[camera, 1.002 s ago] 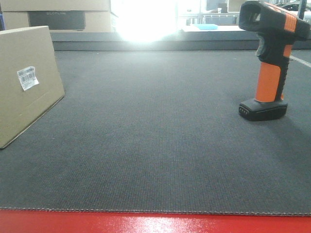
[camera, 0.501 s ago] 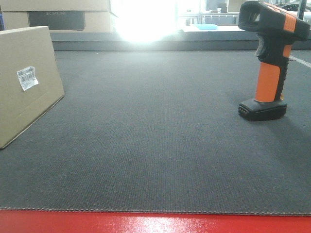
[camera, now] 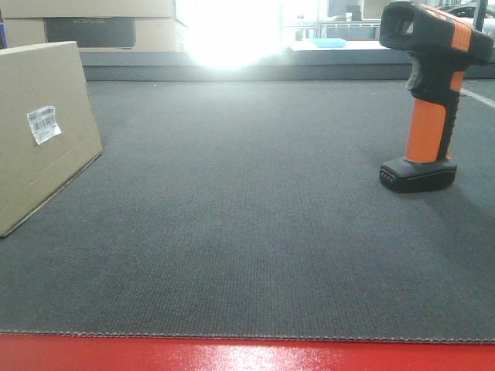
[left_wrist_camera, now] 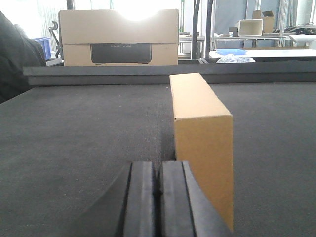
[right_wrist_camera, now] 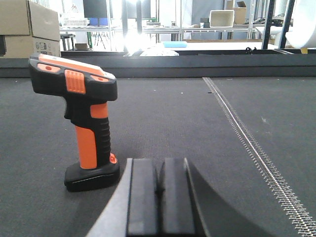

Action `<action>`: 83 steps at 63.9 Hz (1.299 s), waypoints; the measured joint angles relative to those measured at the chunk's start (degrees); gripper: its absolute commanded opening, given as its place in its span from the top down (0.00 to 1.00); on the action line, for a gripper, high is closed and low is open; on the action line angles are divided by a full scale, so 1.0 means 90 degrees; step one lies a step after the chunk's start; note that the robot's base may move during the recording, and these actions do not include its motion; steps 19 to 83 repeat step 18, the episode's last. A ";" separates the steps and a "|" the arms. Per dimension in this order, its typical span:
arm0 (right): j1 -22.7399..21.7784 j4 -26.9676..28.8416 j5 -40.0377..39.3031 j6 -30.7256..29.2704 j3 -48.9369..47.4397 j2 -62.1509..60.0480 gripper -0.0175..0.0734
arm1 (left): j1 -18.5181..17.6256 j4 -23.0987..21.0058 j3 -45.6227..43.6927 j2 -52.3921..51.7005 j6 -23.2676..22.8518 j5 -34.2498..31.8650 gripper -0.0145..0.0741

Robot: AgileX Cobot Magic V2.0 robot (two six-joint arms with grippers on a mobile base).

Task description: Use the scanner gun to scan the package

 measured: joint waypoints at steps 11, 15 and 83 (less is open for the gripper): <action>0.0000 0.0000 0.0000 0.0000 0.0000 0.0000 0.98 | 0.0000 0.0000 0.0000 0.0000 0.0000 0.0000 0.96; 0.0000 0.0000 0.0000 0.0000 0.0000 0.0000 0.98 | 0.0000 0.0000 0.0000 0.0000 0.0000 0.0000 0.96; 0.0000 0.0000 0.0000 0.0000 0.0000 0.0000 0.98 | 0.0000 0.0000 0.0000 0.0000 0.0000 0.0000 0.96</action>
